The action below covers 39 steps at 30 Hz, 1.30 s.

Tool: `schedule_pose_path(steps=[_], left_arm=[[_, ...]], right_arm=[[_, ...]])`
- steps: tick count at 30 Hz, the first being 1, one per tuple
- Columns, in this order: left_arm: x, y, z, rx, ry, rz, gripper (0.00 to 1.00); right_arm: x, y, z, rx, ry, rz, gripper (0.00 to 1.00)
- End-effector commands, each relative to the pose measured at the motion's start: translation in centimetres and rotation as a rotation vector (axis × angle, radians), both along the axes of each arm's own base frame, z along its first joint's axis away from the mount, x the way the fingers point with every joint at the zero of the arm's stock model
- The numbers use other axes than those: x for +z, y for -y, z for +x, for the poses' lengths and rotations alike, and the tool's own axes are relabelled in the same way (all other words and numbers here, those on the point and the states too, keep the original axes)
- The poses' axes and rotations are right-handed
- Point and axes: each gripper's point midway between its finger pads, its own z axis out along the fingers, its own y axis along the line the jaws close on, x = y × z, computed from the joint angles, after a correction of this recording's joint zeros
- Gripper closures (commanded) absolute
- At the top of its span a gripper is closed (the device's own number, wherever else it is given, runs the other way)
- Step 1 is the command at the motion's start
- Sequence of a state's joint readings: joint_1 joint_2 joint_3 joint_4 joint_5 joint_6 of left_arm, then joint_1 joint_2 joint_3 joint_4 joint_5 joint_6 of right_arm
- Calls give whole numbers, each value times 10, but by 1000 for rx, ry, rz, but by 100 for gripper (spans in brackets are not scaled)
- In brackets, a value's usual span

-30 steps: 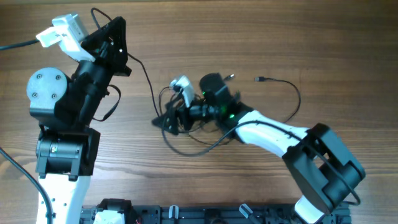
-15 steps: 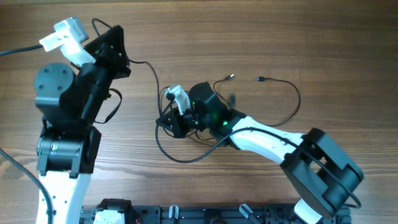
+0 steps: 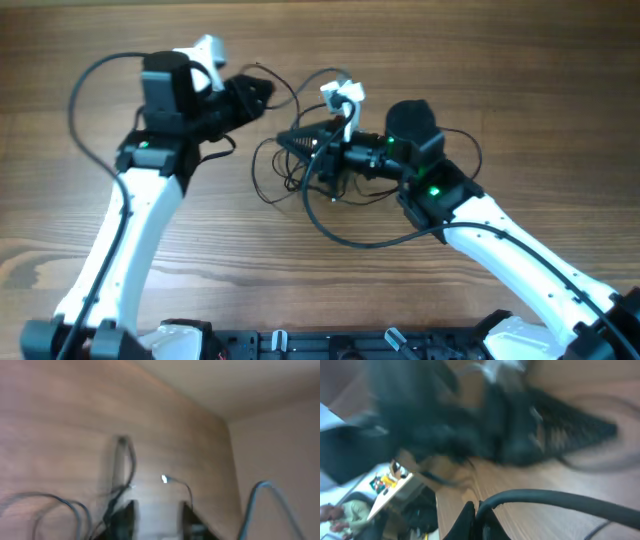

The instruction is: Untangle cables

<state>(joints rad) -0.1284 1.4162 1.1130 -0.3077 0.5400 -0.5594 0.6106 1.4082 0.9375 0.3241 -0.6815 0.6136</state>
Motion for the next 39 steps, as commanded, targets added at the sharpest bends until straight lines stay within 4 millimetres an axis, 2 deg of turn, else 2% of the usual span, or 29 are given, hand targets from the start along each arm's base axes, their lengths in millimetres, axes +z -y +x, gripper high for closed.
schedule_pose_path(steps=[1,4,5,7,8,9,11,12,13,19,25,28,31,34,37,39], left_arm=[[-24,47,-15,-162,-93,-47,62],[-50,74,-30,-227,-180,-26,67],[-66,80,-37,-213,-249,-8,70],[-93,78,-45,-116,-397,26,70],[-110,73,-49,-48,-474,52,60],[-122,69,-52,5,-531,75,45],[-136,67,-55,46,-589,85,18],[-137,67,-54,58,-602,77,6],[-138,68,-53,74,-610,65,0],[-120,77,-42,74,-591,-43,0],[-102,42,-31,315,-702,-201,0],[-99,32,-41,404,-807,-266,0],[-93,48,-64,348,-962,-355,0],[-90,54,-80,365,-1100,-413,0],[-93,52,-83,392,-1128,-407,0],[-103,45,-89,453,-1140,-354,0]], right_arm=[[32,19,10,-45,53,74,95],[34,39,34,-138,73,74,95],[34,46,40,-160,91,66,95],[34,55,48,-186,100,62,95],[33,60,52,-201,97,59,95],[31,64,55,-211,97,48,95],[22,67,58,-224,81,19,95],[17,68,58,-224,77,0,95],[11,68,57,-222,73,-25,96],[-23,76,59,-262,-10,-137,95],[-25,83,69,-335,-7,-153,95],[-24,83,69,-335,-2,-152,95],[-25,83,69,-335,-4,-153,95],[-25,83,69,-335,-5,-153,95],[-28,84,68,-334,-16,-161,95],[-31,84,67,-332,-29,-170,95]])
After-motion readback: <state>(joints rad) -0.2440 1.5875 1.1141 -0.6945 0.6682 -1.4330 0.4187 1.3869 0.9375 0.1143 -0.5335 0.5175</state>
